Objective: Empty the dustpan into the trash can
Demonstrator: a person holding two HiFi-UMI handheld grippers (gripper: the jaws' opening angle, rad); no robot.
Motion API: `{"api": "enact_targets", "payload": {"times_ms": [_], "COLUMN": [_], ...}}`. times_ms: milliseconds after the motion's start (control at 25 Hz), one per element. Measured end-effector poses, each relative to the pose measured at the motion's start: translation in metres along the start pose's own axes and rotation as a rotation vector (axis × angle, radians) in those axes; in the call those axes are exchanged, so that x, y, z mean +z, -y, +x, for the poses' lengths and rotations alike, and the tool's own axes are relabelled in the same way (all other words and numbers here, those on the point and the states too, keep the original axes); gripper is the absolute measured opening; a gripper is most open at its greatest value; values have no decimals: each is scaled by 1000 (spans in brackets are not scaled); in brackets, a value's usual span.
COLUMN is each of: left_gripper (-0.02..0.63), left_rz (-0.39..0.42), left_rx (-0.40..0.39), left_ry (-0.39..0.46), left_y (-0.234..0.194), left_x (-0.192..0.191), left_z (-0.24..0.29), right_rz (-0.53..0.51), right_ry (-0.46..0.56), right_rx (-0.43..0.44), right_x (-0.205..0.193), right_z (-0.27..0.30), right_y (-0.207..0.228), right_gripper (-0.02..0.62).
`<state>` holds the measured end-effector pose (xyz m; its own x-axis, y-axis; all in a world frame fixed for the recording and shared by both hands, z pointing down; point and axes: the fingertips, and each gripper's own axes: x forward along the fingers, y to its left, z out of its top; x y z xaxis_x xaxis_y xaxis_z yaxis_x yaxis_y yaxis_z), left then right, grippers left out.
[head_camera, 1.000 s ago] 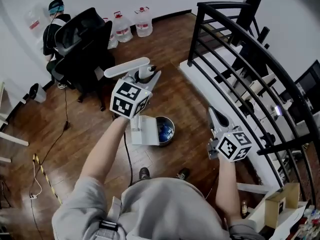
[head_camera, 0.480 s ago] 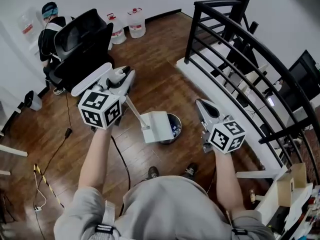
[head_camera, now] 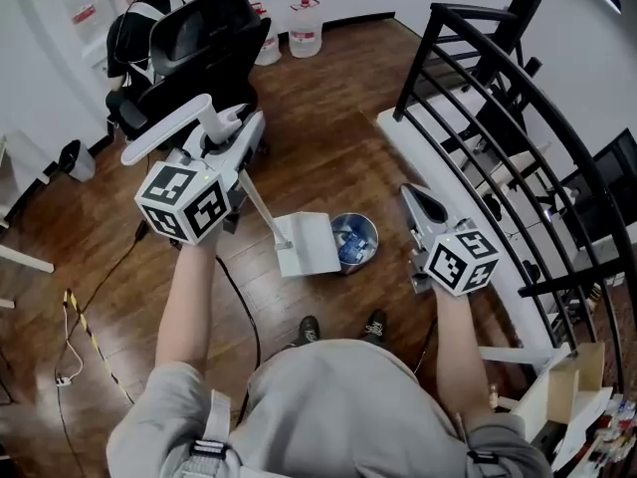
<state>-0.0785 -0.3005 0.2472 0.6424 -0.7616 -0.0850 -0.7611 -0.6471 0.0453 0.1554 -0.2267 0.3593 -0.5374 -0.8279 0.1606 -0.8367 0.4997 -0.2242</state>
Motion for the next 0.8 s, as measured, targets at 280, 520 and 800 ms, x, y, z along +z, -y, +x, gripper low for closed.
{"api": "enact_targets", "payload": {"times_ms": [280,520,800], "left_gripper": [67,67,69], "left_rz": [-39,-78,-63], "left_rx": [72,137,106], "left_ry": [-32,-33,-42], "left_y": [-34,-52,-43], "left_x": [-59,-124,-212], "left_z": [-31,-42,-37], "right_rz": [7,22,36], "right_ry": [-51,-100,-175], "right_rx": [25,41,49], "right_x": [-19,-39,-70], "right_z": [15,26,30], "right_y": [-9,-15,-17], "right_gripper": [0,0,0]}}
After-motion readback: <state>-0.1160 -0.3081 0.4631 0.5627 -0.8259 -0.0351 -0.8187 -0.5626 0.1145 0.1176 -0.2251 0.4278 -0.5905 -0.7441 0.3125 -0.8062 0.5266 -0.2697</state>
